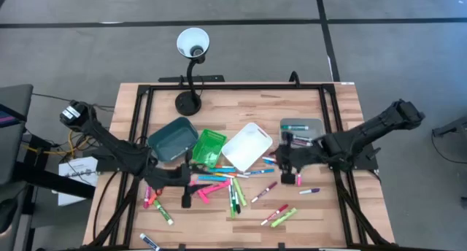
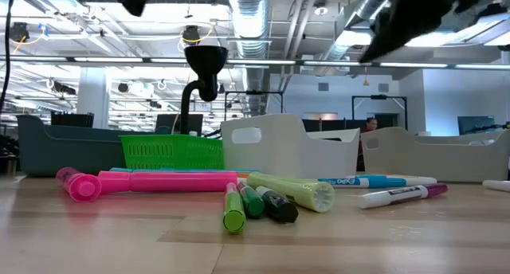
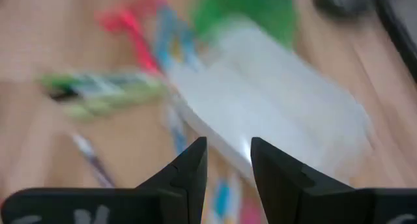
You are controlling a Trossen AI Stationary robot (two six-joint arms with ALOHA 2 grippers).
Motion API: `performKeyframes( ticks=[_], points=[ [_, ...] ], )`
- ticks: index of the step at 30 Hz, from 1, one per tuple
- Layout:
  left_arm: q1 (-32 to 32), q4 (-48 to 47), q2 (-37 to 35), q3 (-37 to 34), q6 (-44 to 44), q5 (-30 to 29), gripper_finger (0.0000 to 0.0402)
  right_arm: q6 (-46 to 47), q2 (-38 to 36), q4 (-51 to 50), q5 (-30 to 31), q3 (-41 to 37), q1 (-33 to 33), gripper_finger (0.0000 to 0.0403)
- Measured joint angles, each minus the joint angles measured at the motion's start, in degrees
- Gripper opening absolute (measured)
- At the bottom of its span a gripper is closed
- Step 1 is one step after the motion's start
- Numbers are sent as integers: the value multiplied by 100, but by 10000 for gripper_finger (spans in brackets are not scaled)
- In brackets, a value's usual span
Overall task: Pick & Place Markers
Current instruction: Put the pink highlighter pen into the blue bin
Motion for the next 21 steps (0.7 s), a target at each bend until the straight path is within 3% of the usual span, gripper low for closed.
performKeyframes(
  ticks=[4, 9, 15, 21],
  points=[
    [-257, -988, 0, 0, -854, -3, 159, -1147, 77, 1524, -19, -268, 271, 108],
    [-285, -1986, 0, -2, -2247, 492, 159, -1254, 157, 2294, -15, -188, 176, 108],
    [-263, -1973, 2, -70, -1367, 728, 159, -1402, 170, 2410, -11, -186, -178, 108],
    [-235, -1987, 95, -640, -1707, 1007, 159, -1471, 170, 2412, -11, -186, -573, 108]
  ],
)
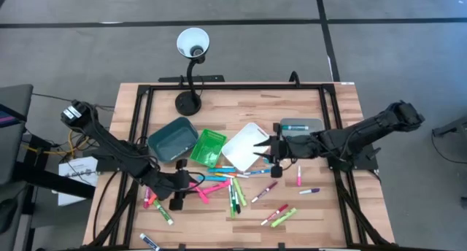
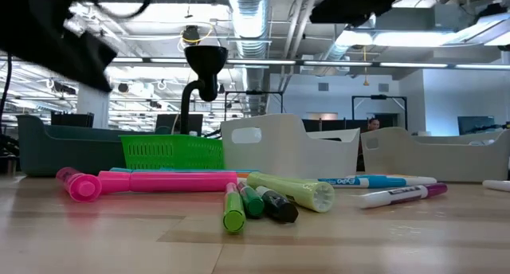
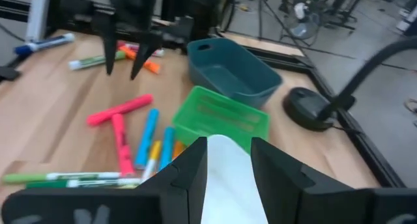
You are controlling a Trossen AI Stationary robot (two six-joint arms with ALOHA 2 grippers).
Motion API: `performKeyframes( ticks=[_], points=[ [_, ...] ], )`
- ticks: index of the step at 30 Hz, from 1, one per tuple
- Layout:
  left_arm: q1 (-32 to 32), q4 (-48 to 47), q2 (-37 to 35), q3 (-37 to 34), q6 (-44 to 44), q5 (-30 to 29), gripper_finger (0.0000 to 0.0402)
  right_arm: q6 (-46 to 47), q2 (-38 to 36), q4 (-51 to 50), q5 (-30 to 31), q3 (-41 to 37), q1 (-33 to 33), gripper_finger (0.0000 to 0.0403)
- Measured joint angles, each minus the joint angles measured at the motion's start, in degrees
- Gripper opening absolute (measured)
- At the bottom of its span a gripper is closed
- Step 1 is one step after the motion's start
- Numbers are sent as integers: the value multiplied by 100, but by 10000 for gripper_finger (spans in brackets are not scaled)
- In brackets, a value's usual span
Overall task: Pick & Place Markers
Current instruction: Put the pink highlighter pen into the blue bin
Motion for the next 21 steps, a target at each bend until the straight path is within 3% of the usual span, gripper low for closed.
performKeyframes(
  ticks=[7, 21],
  points=[
    [2, 411, 354, -457, -104, 106, 159, -5, 0, 45, -11, -2, -424, 108],
    [0, 807, 1502, -444, -141, 207, 148, -5, 0, 44, -70, -4, -611, 108]
  ],
)
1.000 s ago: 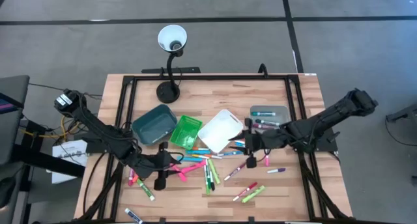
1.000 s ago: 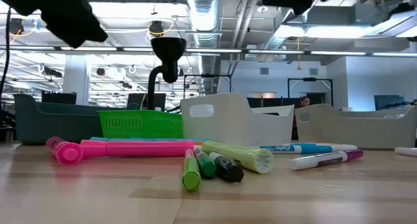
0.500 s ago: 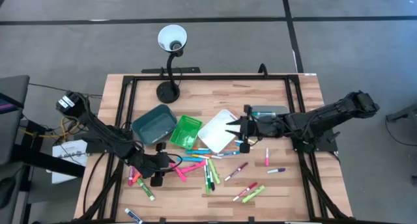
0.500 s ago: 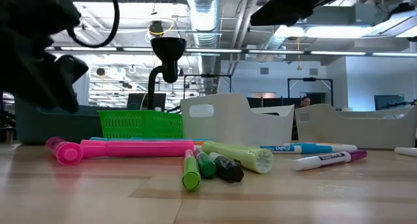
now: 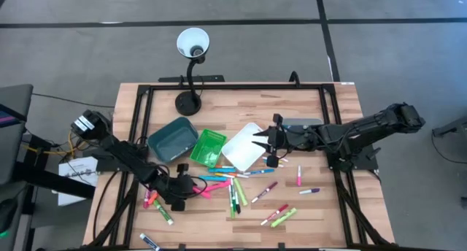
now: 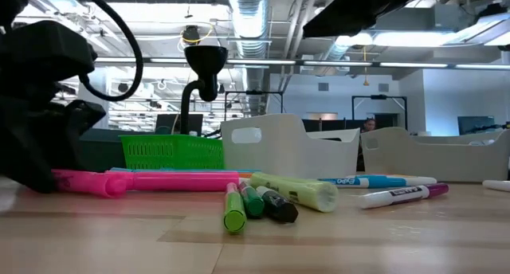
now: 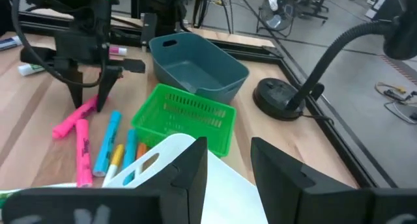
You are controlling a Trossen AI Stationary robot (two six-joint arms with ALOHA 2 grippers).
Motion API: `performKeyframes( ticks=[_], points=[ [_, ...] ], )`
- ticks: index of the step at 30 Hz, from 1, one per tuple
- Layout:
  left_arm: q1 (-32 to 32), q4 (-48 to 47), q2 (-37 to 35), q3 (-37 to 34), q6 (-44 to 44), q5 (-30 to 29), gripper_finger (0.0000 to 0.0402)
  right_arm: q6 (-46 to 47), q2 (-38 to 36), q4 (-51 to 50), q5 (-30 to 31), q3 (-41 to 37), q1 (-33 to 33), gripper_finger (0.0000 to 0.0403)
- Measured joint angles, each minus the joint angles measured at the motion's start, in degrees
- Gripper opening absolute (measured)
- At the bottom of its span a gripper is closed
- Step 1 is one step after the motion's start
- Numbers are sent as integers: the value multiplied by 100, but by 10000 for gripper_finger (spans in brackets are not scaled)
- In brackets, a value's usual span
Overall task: Pick & Place Markers
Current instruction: Put the pink highlighter pen into the blue bin
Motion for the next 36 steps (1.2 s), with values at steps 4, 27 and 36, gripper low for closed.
performKeyframes(
  ticks=[4, 27, 36],
  points=[
    [-3, -3, -35, 4, -255, 49, 106, 0, 0, -2, -261, 0, -2, 108],
    [1461, -1748, -3874, 39, -647, -2150, 80, 455, 0, -177, -561, -2, 4, 108],
    [2838, -3635, -4006, 39, -1376, -1069, 80, 457, 11, -269, -811, -2, 4, 108]
  ],
)
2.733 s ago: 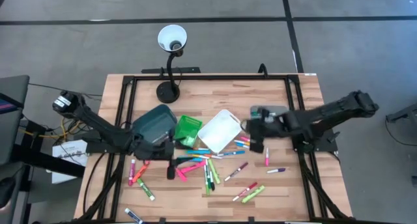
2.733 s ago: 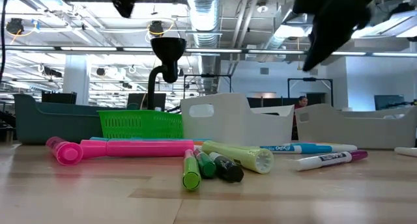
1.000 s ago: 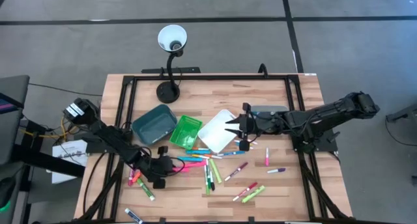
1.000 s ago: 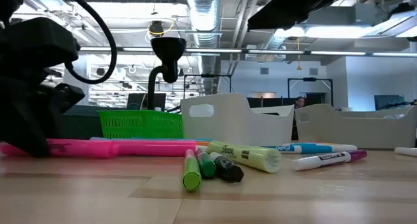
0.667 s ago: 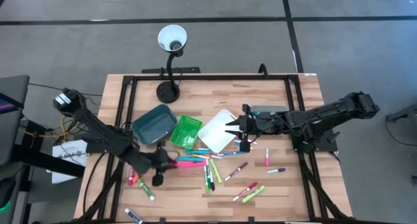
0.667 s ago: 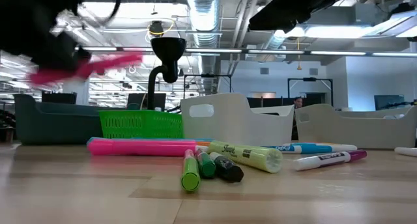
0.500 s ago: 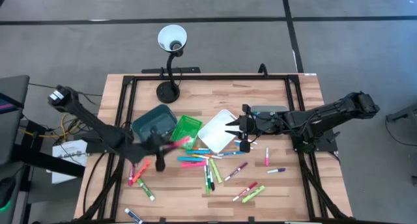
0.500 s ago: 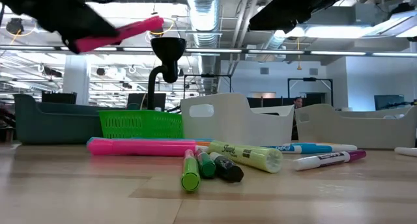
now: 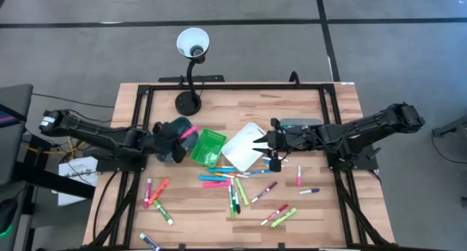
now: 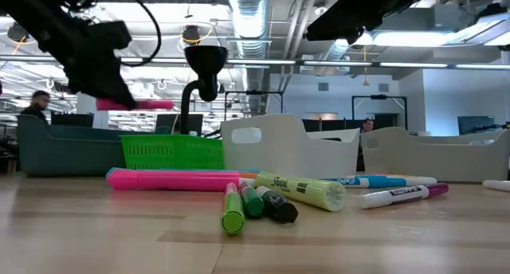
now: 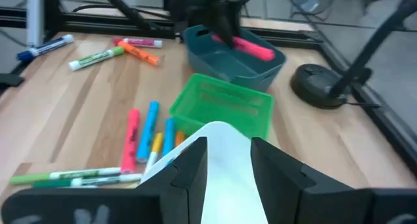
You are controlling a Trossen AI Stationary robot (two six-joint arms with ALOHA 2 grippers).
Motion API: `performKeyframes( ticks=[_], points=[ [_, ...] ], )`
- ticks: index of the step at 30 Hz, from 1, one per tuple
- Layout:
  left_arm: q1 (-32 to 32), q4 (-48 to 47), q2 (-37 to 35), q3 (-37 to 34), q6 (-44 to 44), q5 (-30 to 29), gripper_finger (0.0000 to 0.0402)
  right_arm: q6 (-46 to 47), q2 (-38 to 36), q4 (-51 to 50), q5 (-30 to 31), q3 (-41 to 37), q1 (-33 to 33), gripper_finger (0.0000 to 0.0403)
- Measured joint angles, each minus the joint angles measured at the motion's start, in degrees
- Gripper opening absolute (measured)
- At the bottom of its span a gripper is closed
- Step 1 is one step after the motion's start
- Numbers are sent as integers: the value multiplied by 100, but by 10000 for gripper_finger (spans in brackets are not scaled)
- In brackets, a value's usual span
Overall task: Pick & Place Markers
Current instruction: Put the pink highlighter pen into the blue bin, then put the orange highlighter pen into the blue bin
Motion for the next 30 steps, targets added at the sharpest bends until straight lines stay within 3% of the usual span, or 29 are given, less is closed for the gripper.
performKeyframes(
  ticks=[8, 14, 21, 25, 30],
  points=[
    [635, -790, 69, -319, -4, 759, 85, 447, 39, 2, -246, -4, 13, 108],
    [847, -695, 240, -705, -6, 809, 90, 494, 42, -83, -244, -4, 120, 108],
    [882, -632, 359, -724, 83, 797, 144, 496, 42, -78, -242, -4, 151, 108],
    [881, -637, 350, -343, 100, 941, 174, 498, 42, -78, -240, -4, 149, 108],
    [787, -632, 350, 425, 329, 1476, 175, 492, 234, 52, -242, 4, 149, 114]
  ],
)
